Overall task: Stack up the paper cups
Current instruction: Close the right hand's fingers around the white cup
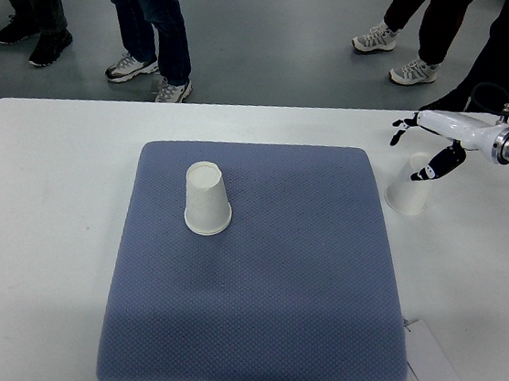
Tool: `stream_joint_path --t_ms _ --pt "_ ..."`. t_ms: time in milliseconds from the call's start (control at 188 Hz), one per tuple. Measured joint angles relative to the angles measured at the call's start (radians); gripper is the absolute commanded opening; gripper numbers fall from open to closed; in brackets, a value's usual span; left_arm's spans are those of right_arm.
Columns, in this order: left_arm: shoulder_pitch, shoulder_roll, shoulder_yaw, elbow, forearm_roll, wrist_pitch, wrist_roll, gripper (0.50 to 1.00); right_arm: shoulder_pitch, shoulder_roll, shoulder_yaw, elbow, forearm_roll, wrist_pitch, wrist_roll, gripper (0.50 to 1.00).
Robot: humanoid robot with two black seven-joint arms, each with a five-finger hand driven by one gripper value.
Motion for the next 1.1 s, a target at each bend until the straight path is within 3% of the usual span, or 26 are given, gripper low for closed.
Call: stream_joint_path --t_ms 823,1099 --pt "0.0 0.0 0.0 0.0 0.0 0.0 0.0 1.0 -0.006 0.074 -0.148 -0.12 -0.001 -0.118 -0.003 0.901" --pt "0.0 0.0 0.0 0.0 0.0 0.0 0.0 1.0 -0.007 0.085 -0.18 -0.145 -0.001 -0.119 -0.003 0.825"
